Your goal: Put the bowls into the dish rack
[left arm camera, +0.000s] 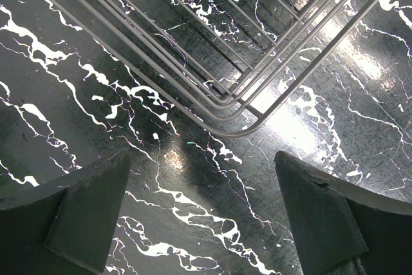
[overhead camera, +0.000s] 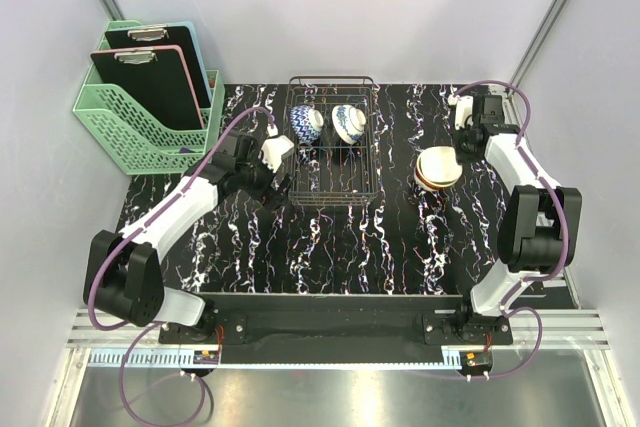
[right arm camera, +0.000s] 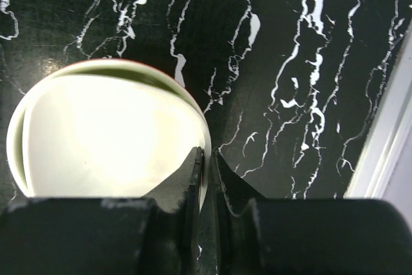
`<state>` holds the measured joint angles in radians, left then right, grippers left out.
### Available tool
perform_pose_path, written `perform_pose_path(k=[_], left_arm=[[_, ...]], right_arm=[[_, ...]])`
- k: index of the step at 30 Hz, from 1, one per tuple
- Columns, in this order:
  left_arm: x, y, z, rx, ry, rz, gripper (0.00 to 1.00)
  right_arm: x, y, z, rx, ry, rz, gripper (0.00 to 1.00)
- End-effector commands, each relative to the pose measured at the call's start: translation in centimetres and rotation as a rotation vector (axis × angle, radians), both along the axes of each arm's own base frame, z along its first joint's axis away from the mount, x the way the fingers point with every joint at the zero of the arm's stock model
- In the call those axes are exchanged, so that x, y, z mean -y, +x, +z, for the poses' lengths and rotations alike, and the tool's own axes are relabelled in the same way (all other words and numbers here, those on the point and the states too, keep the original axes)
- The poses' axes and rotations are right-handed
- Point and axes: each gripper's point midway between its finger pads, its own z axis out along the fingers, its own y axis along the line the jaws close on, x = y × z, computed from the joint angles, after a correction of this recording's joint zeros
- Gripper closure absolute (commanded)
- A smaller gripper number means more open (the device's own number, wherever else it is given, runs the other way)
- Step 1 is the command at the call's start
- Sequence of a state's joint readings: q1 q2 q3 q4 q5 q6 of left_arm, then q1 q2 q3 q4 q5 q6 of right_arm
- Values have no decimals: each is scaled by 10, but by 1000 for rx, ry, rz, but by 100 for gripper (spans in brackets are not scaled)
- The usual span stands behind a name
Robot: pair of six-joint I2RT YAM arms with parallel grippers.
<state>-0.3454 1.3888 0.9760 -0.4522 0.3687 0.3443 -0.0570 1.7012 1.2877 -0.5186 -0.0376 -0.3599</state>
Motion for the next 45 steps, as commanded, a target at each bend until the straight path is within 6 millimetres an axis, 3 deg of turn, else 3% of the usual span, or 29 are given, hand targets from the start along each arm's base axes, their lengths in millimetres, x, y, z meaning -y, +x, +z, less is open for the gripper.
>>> perform_pose_path(k=[1,14,15,19,20,28,38,45], left_arm=[[5,16,32,115,-25,-2,1],[5,16,34,122,-29,-3,1],[5,16,34,121,-27,-2,1],[5,16,38,130,-33,-4,1],[6,16,40,137,-35,-6,1],[9,21,64,184,-57,-15,1],[24,37,109,234,-126,3,1],[51,49,132,230,-221,50,1]], right_arm=[[-15,7,16,56,59,28,84],[-31,4,9,35,55,52,85],[-41,5,9,34,53,76,85],[-42,7,16,50,49,69,95],[-43,8,20,61,53,68,100],[-46,9,49,109,62,72,100],[-60,3,123,240,86,90,100],[-114,-8,146,281,94,170,100]])
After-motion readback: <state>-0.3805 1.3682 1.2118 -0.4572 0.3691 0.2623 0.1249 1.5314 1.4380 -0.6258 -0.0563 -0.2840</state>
